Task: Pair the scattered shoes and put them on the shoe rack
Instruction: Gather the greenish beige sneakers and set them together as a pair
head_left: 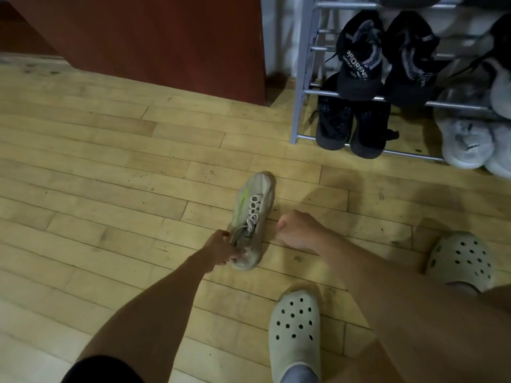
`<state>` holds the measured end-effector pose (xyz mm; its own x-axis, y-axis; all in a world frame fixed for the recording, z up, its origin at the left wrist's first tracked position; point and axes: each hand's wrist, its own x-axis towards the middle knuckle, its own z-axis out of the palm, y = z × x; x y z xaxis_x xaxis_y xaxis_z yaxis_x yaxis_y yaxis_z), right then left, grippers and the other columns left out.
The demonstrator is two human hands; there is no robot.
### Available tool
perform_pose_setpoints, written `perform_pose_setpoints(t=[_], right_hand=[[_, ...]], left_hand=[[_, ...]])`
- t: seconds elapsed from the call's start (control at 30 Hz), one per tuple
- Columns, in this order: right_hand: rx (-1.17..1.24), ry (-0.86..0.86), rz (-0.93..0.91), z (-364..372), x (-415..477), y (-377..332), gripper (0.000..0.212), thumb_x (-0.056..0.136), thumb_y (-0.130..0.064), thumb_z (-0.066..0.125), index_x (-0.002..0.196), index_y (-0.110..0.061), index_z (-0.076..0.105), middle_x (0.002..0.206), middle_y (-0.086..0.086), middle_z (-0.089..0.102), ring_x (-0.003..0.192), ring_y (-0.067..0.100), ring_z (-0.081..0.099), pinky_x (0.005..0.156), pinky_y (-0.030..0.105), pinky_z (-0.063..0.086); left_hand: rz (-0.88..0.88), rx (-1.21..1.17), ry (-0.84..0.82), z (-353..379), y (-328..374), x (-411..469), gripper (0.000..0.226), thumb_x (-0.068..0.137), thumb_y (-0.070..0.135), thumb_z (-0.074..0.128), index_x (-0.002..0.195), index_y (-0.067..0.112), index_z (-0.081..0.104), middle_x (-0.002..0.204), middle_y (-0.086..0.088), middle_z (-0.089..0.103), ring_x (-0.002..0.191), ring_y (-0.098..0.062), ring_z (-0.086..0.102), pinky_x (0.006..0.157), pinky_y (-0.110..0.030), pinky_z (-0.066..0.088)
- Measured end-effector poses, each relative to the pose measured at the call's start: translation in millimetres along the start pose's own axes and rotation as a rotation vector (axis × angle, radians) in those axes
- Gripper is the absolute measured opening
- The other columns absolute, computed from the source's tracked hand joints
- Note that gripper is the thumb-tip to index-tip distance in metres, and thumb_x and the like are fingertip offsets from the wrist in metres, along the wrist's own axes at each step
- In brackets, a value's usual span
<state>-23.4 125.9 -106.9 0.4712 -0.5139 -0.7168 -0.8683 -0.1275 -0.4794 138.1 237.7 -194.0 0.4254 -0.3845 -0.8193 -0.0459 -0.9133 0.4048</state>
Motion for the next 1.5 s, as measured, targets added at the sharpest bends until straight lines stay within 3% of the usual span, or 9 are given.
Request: perform_pose_setpoints(t=[0.13, 0.37, 0.47, 0.63, 0.8, 0.93, 1.17, 1.3, 1.5], right_hand=[[0.075, -0.009, -0.014, -1.6, -8.9, -9.0, 0.038, 0.089, -0.021, 0.055, 0.125, -0.010, 0.054, 0.121, 0.009, 0.059, 0.102, 0.023, 0.055, 0.072, 0.026, 0.039], [0.180, 0.165, 0.066, -36.3, -53.2, -24.6, 0.075, 0.096, -0.019, 0.047, 0.154, -0.006, 0.001, 0.151, 0.015, 0.036, 0.133, 0.032, 0.043, 0.088, 0.030, 0.041], [0.155, 0.297, 0.056, -63.3, -85.3, -26.3, 0.067, 0.096, -0.019, 0.047, 0.153, -0.008, 0.013, 0.153, 0.013, 0.033, 0.135, 0.031, 0.041, 0.097, 0.034, 0.042], [0.144, 0.489, -0.019, -126.3, -159.7, -14.1, 0.038, 0.092, -0.017, 0.053, 0.127, -0.004, 0.047, 0.124, 0.017, 0.057, 0.100, 0.028, 0.056, 0.076, 0.033, 0.047], [0.146, 0.617, -0.037, -188.3, -234.9, 36.2, 0.039, 0.089, -0.018, 0.062, 0.119, 0.006, 0.061, 0.120, 0.019, 0.064, 0.115, 0.032, 0.059, 0.100, 0.043, 0.045], [0.141, 0.689, 0.006, -221.6, -288.3, 97.5, 0.034, 0.088, -0.016, 0.063, 0.060, -0.005, 0.048, 0.058, 0.008, 0.039, 0.056, 0.017, 0.044, 0.058, 0.031, 0.038], [0.354, 0.772, 0.176, -237.9, -337.9, 252.4, 0.015, 0.088, -0.019, 0.063, 0.098, -0.009, 0.064, 0.084, 0.009, 0.054, 0.080, 0.024, 0.051, 0.061, 0.031, 0.040], [0.487, 0.732, 0.335, -226.8, -355.6, 335.4, 0.018, 0.089, -0.022, 0.063, 0.105, -0.015, 0.060, 0.089, 0.008, 0.057, 0.068, 0.019, 0.050, 0.049, 0.027, 0.036], [0.601, 0.679, 0.490, -206.1, -350.5, 440.1, 0.018, 0.090, -0.022, 0.060, 0.105, -0.013, 0.059, 0.096, 0.006, 0.056, 0.083, 0.022, 0.058, 0.064, 0.030, 0.047]], left_hand=[[-0.061, -0.248, -0.102, 14.8, -1.0, -14.8, 0.012, 0.076, -0.004, 0.071, 0.084, 0.002, 0.063, 0.074, -0.013, 0.059, 0.062, -0.020, 0.055, 0.054, -0.026, 0.056], [0.163, -0.468, 0.070, 4.8, 38.2, -79.1, 0.018, 0.085, 0.003, 0.065, 0.102, 0.001, 0.062, 0.084, -0.013, 0.064, 0.068, -0.019, 0.061, 0.049, -0.024, 0.054], [0.332, -0.509, 0.117, -13.6, 70.6, -118.8, 0.013, 0.087, 0.004, 0.063, 0.100, 0.002, 0.061, 0.084, -0.010, 0.064, 0.072, -0.022, 0.061, 0.056, -0.027, 0.055], [0.579, -0.420, 0.117, -27.9, 125.9, -205.0, 0.010, 0.085, 0.005, 0.067, 0.076, 0.010, 0.065, 0.078, -0.012, 0.064, 0.069, -0.024, 0.060, 0.068, -0.032, 0.056], [0.733, -0.320, 0.116, -6.5, 177.0, -289.3, 0.003, 0.083, 0.009, 0.069, 0.083, 0.011, 0.067, 0.087, -0.012, 0.068, 0.077, -0.024, 0.065, 0.071, -0.035, 0.058], [0.793, -0.262, 0.014, 38.8, 219.6, -355.9, 0.008, 0.088, 0.005, 0.064, 0.096, 0.006, 0.063, 0.079, -0.007, 0.064, 0.070, -0.019, 0.061, 0.063, -0.033, 0.056], [0.820, -0.080, -0.182, 167.2, 286.1, -418.2, 0.018, 0.087, 0.001, 0.063, 0.105, 0.005, 0.063, 0.091, -0.010, 0.066, 0.075, -0.019, 0.063, 0.053, -0.031, 0.059], [0.740, -0.003, -0.287, 251.8, 310.7, -437.5, 0.012, 0.088, 0.001, 0.064, 0.100, 0.001, 0.062, 0.083, -0.009, 0.064, 0.069, -0.020, 0.062, 0.061, -0.036, 0.055], [0.581, 0.101, -0.331, 376.5, 311.3, -410.7, 0.008, 0.089, -0.003, 0.060, 0.094, 0.003, 0.058, 0.090, -0.007, 0.063, 0.077, -0.019, 0.060, 0.072, -0.039, 0.054]])
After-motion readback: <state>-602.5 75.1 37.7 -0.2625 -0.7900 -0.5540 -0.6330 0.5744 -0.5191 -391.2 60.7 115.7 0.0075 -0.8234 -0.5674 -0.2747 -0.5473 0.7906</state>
